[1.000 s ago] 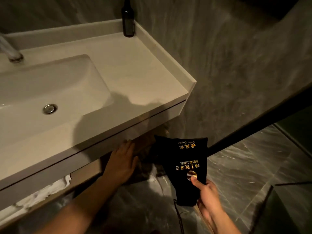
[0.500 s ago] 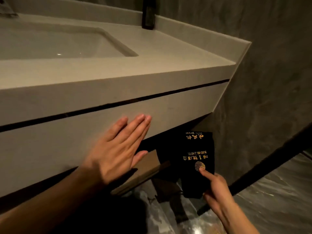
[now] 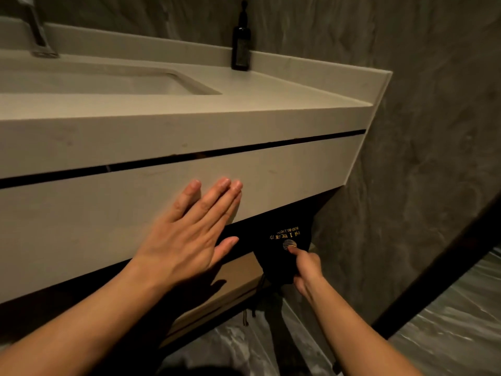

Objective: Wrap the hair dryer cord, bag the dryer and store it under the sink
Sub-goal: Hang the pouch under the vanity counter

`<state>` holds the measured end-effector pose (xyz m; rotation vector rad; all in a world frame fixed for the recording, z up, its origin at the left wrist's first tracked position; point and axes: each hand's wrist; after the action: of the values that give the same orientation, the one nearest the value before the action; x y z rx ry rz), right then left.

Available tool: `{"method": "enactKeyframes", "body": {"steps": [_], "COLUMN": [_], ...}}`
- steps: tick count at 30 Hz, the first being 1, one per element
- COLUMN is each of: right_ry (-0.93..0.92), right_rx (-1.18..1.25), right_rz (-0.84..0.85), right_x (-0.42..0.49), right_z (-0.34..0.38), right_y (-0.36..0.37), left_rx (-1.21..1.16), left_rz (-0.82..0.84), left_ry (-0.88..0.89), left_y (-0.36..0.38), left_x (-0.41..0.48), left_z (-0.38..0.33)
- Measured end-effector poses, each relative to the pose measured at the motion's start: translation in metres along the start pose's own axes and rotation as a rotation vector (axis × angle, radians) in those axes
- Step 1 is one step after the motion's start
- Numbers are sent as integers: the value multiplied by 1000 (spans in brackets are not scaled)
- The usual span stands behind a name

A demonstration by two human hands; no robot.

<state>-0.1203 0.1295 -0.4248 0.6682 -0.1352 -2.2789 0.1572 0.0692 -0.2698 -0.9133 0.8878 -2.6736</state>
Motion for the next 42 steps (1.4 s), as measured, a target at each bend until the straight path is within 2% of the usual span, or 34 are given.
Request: {"method": "enactKeyframes", "body": {"steps": [7, 11, 15, 18, 20, 22, 24, 27, 30, 31, 37, 42], "right_ry": [44, 43, -90, -180, -254, -413, -450, -206, 62, 109, 77, -25], "right_rx": [-2, -101, -495, -873, -975, -967, -843, -585, -308, -262, -362, -552], "right_rz": [33, 71, 61, -105, -224, -276, -222, -28, 252, 284, 191, -84], "right_x": [30, 41, 48, 39, 16, -13, -36, -44, -31, -25, -6, -8], "right_z": [-2, -4, -10, -13, -21, -46, -83, -127, -147, -150, -147, -131], "right_y": [18, 21, 14, 11, 7, 0, -8, -12, -9, -8, -5, 4], "left_rx": [14, 35, 37, 32, 22, 26, 40, 38, 35, 33, 31, 36], "left_rz": [-18, -31, -44, -42, -41, -37, -35, -29, -18, -17, -28, -34], "left_ry": [-12, -11, -19, -16, -22, -25, -26, -23, -19, -16, -14, -7], "left_y": [1, 2, 3, 3, 3, 3, 3, 1, 1, 1, 1, 2], "left_x": [-1, -1, 0, -1, 0, 0, 1, 1, 0, -1, 0, 0], "left_z": [-2, -2, -2, -3, -3, -3, -3, -2, -3, -4, -4, -4]}}
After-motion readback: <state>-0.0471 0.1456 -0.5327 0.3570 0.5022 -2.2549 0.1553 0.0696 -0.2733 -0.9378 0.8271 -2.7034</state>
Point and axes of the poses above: each hand's wrist, its own x-axis towards the middle knuckle, its own y-axis out of the palm, z = x × y, and after that the axes turned 11 degrees about z, right-handed
